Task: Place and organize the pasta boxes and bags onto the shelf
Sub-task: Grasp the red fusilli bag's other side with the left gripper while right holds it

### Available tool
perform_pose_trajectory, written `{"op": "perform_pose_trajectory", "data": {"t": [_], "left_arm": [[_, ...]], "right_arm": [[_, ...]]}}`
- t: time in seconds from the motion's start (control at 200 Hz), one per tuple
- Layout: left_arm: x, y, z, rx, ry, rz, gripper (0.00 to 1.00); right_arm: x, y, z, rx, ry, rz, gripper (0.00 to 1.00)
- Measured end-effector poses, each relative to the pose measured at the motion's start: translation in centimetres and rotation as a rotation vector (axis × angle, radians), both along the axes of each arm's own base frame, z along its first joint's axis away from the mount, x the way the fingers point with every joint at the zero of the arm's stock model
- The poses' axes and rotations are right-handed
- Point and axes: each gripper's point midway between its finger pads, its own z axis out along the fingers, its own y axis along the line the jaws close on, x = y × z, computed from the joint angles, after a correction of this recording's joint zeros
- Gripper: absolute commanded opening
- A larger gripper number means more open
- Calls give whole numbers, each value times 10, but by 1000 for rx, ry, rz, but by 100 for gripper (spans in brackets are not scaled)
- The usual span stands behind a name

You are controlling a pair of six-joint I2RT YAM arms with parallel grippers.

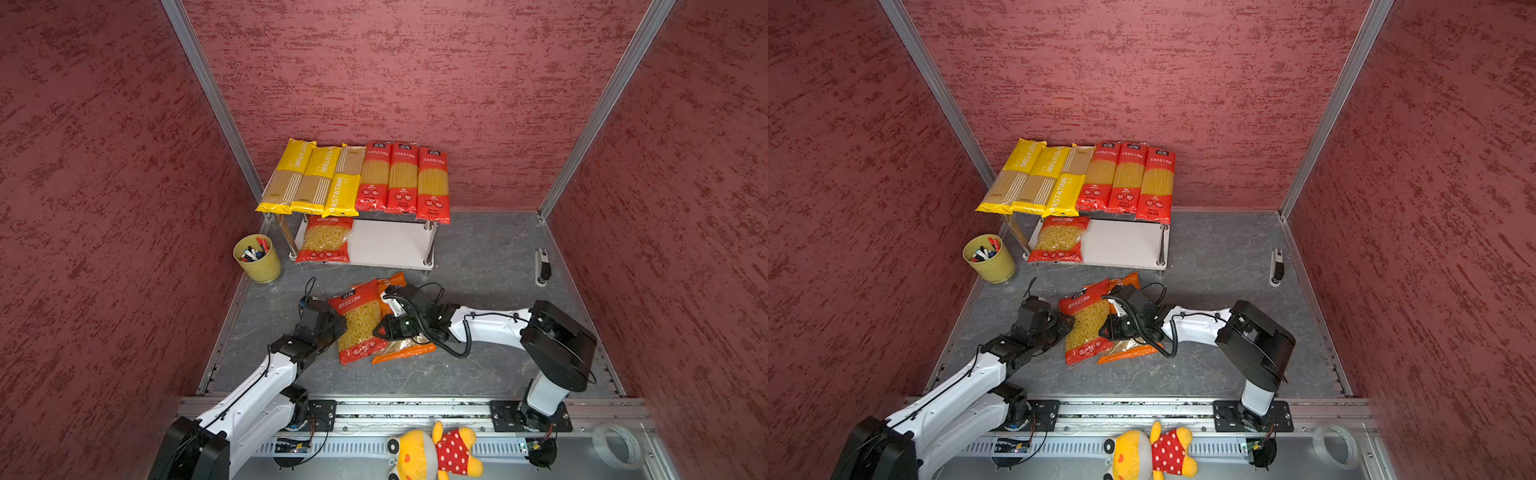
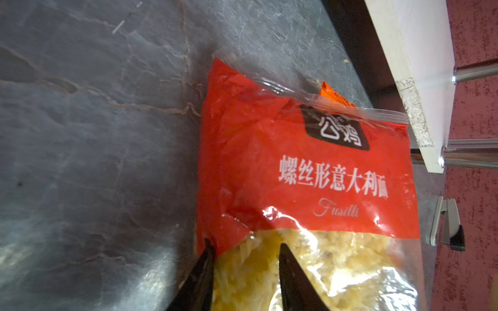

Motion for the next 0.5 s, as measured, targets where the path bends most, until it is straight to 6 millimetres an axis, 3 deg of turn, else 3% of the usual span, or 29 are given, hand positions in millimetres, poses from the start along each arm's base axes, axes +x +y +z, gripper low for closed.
{"op": "perform_pose_trajectory", "data": {"t": [0.105,0.225,0.391,0.496], "left_arm": [[4,-1,12,-4,-31,-18,55],[2,2,18,-19,-44,3,64],[-6,7,16,-28,-45,21,68],[-12,6,6,-24,-20,12,67]], "right_arm": [[1,-1,2,5,4,-7,46],[8,-5,9,17,0,-38,53],[21,-8,10,21,-5,-80,55],[27,-6,-1,5,3,-90,55]]}}
